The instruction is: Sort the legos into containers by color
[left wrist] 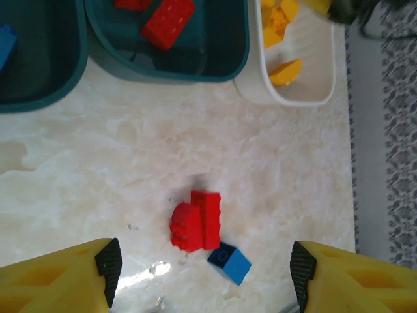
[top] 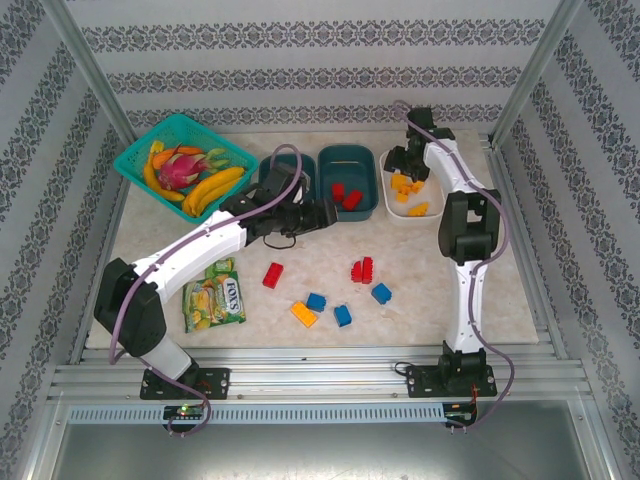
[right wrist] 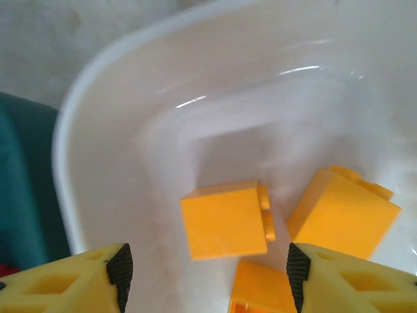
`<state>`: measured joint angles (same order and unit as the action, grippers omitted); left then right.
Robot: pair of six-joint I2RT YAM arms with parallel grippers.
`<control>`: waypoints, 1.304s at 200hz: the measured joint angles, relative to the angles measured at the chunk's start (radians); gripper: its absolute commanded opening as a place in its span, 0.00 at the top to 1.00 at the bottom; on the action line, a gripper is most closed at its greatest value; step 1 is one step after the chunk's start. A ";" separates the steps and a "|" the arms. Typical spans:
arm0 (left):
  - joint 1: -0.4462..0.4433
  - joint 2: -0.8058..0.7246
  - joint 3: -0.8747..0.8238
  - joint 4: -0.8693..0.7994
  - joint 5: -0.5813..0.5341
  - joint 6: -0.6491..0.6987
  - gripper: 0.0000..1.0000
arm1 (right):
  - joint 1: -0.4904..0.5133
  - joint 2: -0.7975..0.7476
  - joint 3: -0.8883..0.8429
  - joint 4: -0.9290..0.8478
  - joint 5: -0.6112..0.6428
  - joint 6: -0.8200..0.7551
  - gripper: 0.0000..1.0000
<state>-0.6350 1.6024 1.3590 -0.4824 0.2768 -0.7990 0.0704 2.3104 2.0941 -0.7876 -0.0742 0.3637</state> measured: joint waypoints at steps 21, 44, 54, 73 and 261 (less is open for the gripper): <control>-0.037 0.013 0.017 -0.085 -0.005 0.067 0.29 | 0.018 -0.164 -0.134 0.040 -0.006 0.001 0.34; -0.095 0.038 0.021 -0.187 -0.014 0.144 0.29 | 0.089 -0.461 -0.412 0.161 -0.026 0.016 0.30; -0.122 0.053 0.019 -0.224 -0.019 0.168 0.29 | 0.134 -0.599 -0.554 0.227 -0.048 0.031 0.27; -0.159 0.080 0.003 -0.264 -0.023 0.191 0.29 | 0.230 -0.861 -0.833 0.347 -0.119 0.055 0.19; -0.263 0.338 -0.008 -0.382 -0.130 0.188 0.55 | 0.358 -1.812 -1.478 0.230 -0.346 0.286 0.06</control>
<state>-0.8982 1.9404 1.3506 -0.8646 0.1471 -0.6109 0.4282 0.4984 0.6159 -0.5579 -0.4206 0.6495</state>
